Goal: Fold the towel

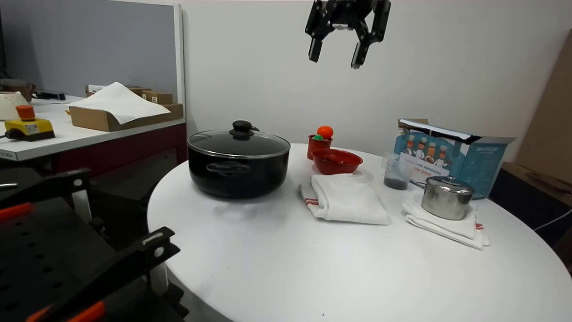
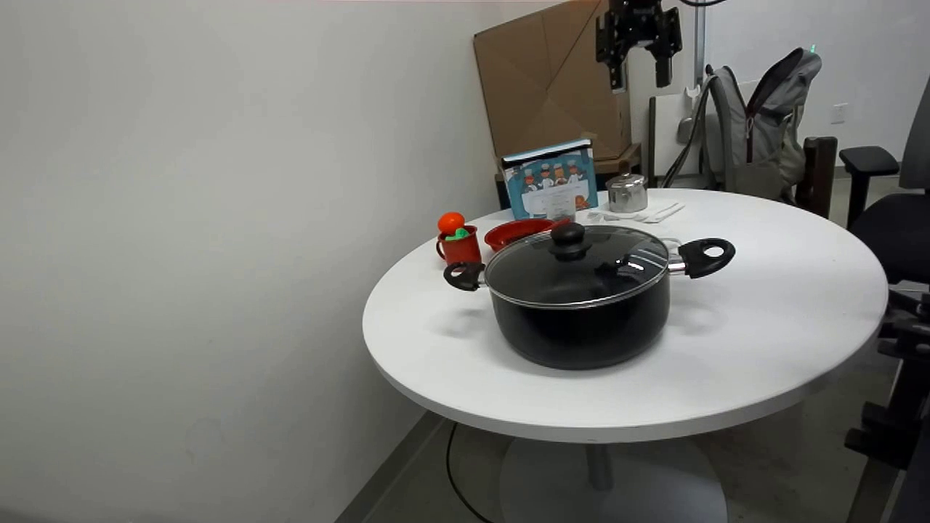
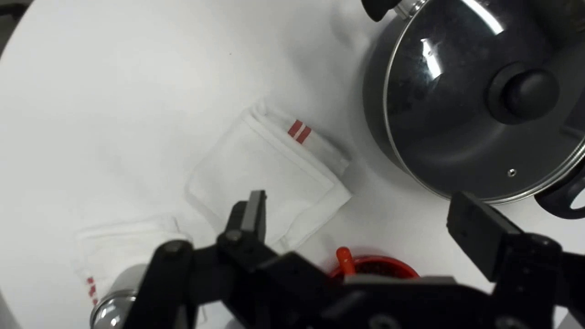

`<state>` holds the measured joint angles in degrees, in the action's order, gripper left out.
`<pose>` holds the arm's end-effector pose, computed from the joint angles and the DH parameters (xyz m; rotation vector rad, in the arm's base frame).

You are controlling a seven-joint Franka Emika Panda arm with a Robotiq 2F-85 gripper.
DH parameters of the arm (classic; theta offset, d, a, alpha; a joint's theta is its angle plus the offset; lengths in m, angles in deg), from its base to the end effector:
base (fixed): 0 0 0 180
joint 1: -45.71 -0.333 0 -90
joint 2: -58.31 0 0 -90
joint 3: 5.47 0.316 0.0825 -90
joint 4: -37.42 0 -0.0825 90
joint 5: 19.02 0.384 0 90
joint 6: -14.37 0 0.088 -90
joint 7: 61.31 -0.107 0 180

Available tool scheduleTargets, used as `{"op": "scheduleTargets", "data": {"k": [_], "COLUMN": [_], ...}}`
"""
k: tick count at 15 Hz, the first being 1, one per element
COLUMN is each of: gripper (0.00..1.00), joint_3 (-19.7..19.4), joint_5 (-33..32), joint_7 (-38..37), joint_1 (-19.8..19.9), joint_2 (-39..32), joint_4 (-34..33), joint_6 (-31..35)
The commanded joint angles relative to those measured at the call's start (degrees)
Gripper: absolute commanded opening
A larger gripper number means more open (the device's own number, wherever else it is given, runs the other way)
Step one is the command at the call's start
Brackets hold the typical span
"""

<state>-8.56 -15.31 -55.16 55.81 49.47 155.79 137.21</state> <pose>0.5513 -0.1259 0.3528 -3.0732 0.2460 0.1038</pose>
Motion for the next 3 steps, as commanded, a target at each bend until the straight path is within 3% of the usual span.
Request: {"op": "scheduleTargets", "data": {"k": [1, 3], "gripper": [1.00, 1.00], "joint_3": [-1.11, -1.16], "joint_5": [-0.65, -1.19], "joint_7": [0.11, 0.06], "joint_1": [-1.33, -1.66], "joint_2": [2.33, 5.28], "joint_4": [2.51, 5.82], "joint_6": [1.92, 3.54]}}
